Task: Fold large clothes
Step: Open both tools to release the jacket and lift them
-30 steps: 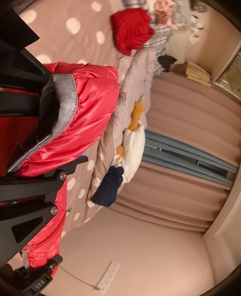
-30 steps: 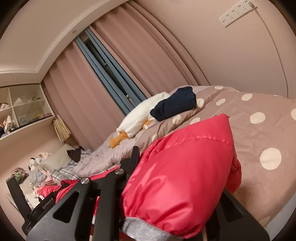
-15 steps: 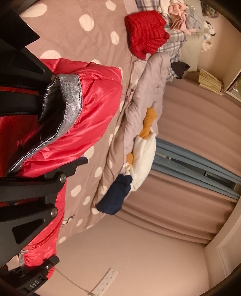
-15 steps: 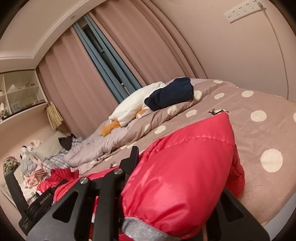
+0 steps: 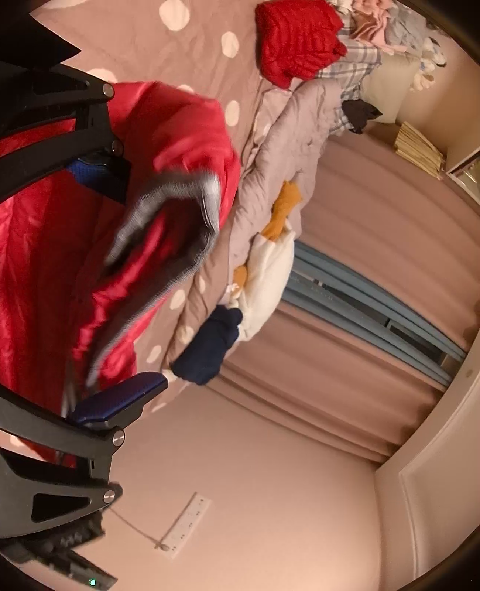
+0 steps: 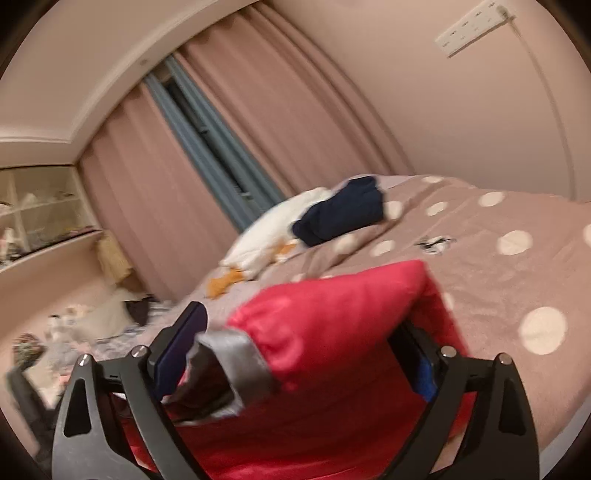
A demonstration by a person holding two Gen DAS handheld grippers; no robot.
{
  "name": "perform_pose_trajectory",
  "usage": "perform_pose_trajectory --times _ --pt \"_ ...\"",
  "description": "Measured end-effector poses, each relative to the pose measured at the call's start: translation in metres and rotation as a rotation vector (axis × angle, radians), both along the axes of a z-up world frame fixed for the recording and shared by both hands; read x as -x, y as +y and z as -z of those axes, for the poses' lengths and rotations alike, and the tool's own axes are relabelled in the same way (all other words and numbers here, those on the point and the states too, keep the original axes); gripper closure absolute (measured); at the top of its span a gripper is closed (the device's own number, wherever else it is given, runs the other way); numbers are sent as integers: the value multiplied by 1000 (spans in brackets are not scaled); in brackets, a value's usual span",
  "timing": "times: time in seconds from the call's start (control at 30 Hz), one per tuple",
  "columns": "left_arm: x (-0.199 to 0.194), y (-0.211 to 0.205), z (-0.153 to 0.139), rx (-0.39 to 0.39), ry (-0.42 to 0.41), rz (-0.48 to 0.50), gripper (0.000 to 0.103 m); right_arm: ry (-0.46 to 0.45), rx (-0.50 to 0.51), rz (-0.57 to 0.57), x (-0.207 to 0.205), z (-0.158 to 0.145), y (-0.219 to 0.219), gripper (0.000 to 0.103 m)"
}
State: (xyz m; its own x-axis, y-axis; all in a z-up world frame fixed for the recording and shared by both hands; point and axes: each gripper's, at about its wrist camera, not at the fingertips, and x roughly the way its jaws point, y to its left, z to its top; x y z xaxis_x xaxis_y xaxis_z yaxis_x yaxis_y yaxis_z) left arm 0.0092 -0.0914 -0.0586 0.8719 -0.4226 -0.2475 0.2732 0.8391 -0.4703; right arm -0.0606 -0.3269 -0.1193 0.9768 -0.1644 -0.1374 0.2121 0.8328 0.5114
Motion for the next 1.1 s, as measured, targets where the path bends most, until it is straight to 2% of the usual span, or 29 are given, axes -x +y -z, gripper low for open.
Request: perform_pose_trajectory --times 0.1,0.2,0.27,0.37,0.5,0.63,0.77,0.87,0.97,1.03,1.1 --pt "8 1 -8 -37 -48 -73 11 29 16 43 -6 0 -1 3" --pt "15 6 -12 -61 -108 -139 2 47 23 66 -9 1 -5 2" --pt "13 8 -11 -81 -121 -192 2 39 23 70 -7 -1 -5 1" --pt "0 9 -4 -101 -76 -210 2 6 15 65 -2 -2 -6 0" --pt "-5 15 5 -83 -41 -221 2 -4 42 60 1 -6 -3 0" --pt "-2 17 5 -78 -41 -226 2 23 67 53 -3 -4 1 0" --pt "-6 12 16 -99 -12 -226 2 87 54 13 -16 10 0 0" --pt "-27 6 43 -129 129 -233 2 169 67 -32 -31 30 4 1" --pt "-44 2 72 -114 213 -220 3 258 84 -76 -52 54 8 15" --pt "-55 -4 85 -155 257 -231 9 328 71 -100 -71 74 6 29" --pt "-62 -9 90 -207 258 -251 15 362 90 -86 -84 85 3 39"
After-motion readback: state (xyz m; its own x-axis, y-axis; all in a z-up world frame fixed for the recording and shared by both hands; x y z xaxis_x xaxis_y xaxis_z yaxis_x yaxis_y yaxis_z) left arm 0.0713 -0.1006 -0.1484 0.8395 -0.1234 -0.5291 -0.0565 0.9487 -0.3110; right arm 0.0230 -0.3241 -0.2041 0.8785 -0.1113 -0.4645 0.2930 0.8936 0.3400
